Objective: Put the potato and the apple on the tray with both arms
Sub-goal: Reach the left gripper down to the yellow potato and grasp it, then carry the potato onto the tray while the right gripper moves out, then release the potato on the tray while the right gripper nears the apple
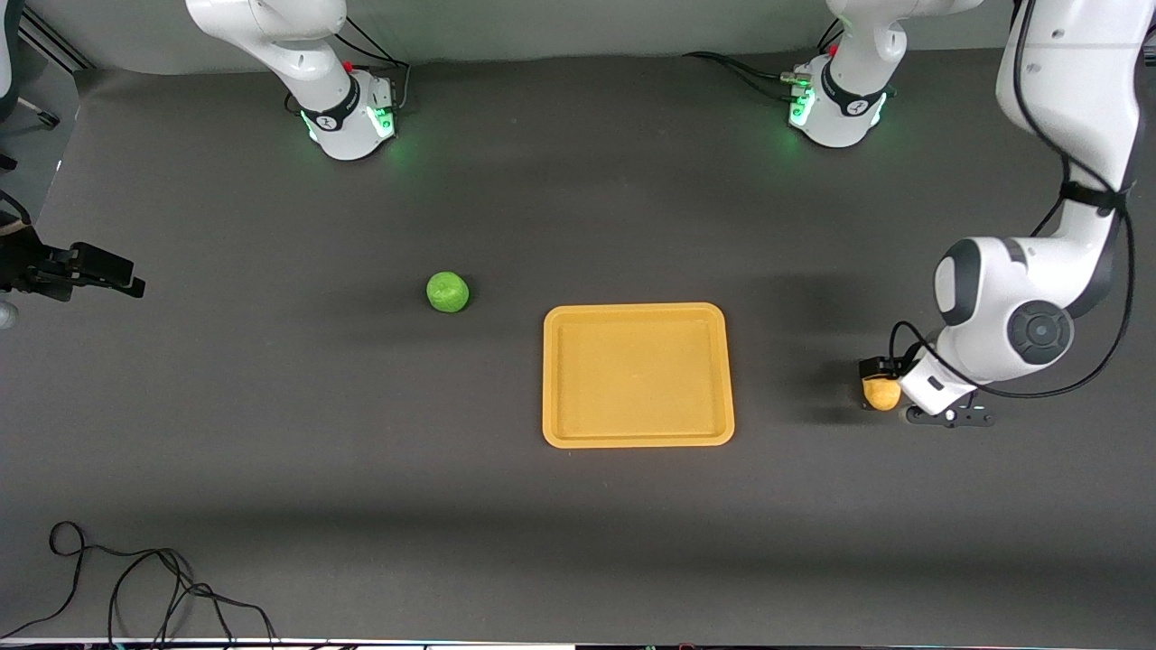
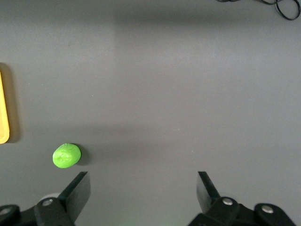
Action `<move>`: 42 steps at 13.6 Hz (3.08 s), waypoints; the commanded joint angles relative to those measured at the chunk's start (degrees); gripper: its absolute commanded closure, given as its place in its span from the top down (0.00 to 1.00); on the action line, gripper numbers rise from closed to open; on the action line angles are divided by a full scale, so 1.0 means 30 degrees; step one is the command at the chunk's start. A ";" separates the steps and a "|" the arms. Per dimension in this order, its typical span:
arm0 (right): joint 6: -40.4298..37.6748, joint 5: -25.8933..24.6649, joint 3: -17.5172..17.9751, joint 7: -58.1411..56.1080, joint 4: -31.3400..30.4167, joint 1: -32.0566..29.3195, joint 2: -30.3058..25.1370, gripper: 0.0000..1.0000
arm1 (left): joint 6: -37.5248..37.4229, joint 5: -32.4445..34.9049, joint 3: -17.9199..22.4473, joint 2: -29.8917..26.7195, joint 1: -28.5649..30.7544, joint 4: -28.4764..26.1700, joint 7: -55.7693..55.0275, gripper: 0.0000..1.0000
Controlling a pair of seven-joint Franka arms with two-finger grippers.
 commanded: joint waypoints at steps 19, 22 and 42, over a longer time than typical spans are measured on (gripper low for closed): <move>0.0646 -0.0213 -0.0134 -0.0267 -0.1027 0.0383 -0.0783 1.00 | -0.0455 -0.0430 -0.3684 0.1871 -0.6154 0.2945 -1.2181 0.00; 0.0646 -0.0154 -0.0076 0.0226 -0.1057 0.0879 -0.0900 1.00 | 0.0224 -0.0399 -0.3684 0.2406 -0.6245 0.2858 -1.2390 0.01; 1.0327 -0.1853 -0.0279 1.2359 -1.3437 1.1956 -0.5092 1.00 | -0.6015 0.0158 -0.3215 -0.7020 -0.0450 0.1954 -0.4670 1.00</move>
